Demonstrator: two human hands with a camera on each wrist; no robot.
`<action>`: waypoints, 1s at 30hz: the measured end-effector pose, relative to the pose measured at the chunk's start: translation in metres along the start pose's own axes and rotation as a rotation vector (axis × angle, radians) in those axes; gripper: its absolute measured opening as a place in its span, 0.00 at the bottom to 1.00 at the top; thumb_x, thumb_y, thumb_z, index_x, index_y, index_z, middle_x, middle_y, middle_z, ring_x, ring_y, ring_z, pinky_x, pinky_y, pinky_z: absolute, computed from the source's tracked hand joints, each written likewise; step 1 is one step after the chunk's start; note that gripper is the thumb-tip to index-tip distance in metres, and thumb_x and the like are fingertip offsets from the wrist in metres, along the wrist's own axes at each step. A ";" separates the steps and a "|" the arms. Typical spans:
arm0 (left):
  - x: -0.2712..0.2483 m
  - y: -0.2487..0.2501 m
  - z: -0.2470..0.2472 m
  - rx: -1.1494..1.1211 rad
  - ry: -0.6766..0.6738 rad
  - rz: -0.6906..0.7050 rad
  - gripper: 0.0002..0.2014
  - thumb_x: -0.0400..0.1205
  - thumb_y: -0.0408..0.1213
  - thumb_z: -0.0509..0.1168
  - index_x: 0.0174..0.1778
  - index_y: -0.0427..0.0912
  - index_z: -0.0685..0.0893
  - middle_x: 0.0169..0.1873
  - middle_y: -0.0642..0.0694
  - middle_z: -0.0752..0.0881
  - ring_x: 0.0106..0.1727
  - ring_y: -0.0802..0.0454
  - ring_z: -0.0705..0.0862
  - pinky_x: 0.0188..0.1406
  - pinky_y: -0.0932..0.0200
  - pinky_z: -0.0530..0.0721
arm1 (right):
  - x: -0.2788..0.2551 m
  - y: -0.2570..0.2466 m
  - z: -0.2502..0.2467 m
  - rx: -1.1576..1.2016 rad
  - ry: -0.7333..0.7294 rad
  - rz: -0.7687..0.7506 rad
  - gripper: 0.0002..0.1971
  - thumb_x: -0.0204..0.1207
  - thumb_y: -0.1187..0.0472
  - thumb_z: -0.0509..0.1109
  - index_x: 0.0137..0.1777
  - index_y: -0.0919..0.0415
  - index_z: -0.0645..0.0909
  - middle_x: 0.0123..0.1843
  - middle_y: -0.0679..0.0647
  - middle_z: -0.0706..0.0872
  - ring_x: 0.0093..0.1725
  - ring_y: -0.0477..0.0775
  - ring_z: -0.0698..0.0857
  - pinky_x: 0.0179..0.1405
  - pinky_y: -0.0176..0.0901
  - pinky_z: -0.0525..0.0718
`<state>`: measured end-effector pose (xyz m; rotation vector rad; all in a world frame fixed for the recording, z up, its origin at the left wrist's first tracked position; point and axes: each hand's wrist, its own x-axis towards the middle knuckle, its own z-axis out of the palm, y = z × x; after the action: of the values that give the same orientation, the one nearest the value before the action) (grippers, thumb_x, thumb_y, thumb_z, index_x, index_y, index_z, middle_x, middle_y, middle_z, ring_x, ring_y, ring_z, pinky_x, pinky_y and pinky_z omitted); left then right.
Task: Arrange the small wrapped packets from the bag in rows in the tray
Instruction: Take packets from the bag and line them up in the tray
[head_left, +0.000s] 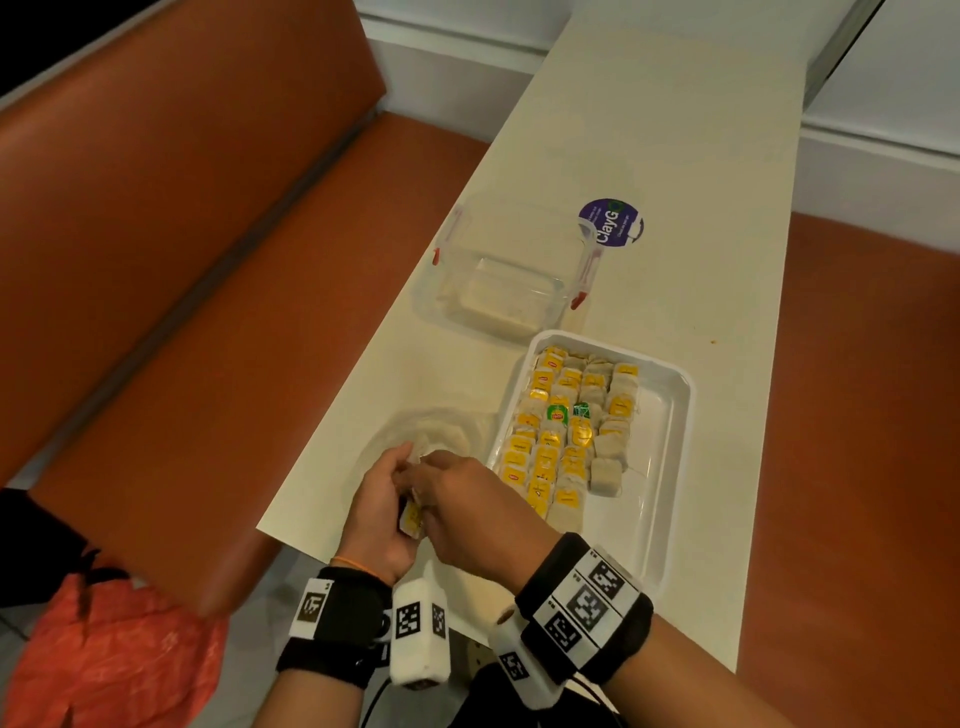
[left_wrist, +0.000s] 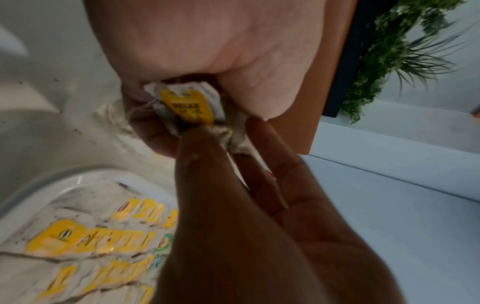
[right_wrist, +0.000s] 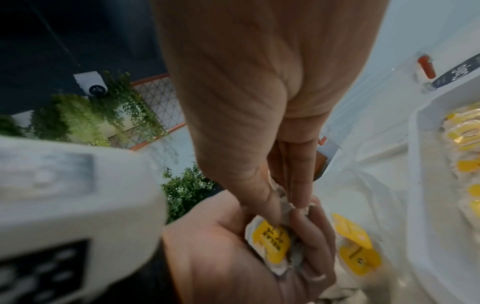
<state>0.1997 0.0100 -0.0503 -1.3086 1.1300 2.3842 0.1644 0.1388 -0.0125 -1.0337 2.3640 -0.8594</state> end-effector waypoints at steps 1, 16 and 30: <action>0.000 0.000 -0.001 -0.032 0.002 -0.006 0.20 0.84 0.53 0.68 0.56 0.38 0.89 0.54 0.30 0.88 0.62 0.35 0.88 0.66 0.41 0.81 | -0.002 -0.001 0.001 0.012 -0.009 -0.003 0.27 0.76 0.73 0.70 0.75 0.55 0.82 0.61 0.58 0.84 0.56 0.62 0.86 0.52 0.54 0.88; -0.024 0.017 0.003 -0.120 -0.315 0.016 0.12 0.84 0.41 0.59 0.42 0.36 0.79 0.34 0.39 0.77 0.26 0.49 0.77 0.10 0.63 0.65 | -0.011 0.042 -0.012 0.347 -0.043 0.240 0.46 0.68 0.56 0.88 0.84 0.38 0.69 0.78 0.45 0.77 0.70 0.50 0.82 0.65 0.50 0.85; -0.042 0.024 0.003 -0.097 -0.302 0.035 0.19 0.82 0.44 0.59 0.46 0.28 0.83 0.35 0.36 0.83 0.22 0.49 0.79 0.11 0.64 0.59 | -0.021 0.046 -0.018 0.610 0.099 0.239 0.12 0.80 0.65 0.77 0.59 0.52 0.92 0.48 0.51 0.94 0.43 0.53 0.92 0.50 0.52 0.92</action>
<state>0.2110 0.0031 -0.0034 -0.9173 0.9680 2.5794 0.1440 0.1863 -0.0283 -0.4609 2.0264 -1.4307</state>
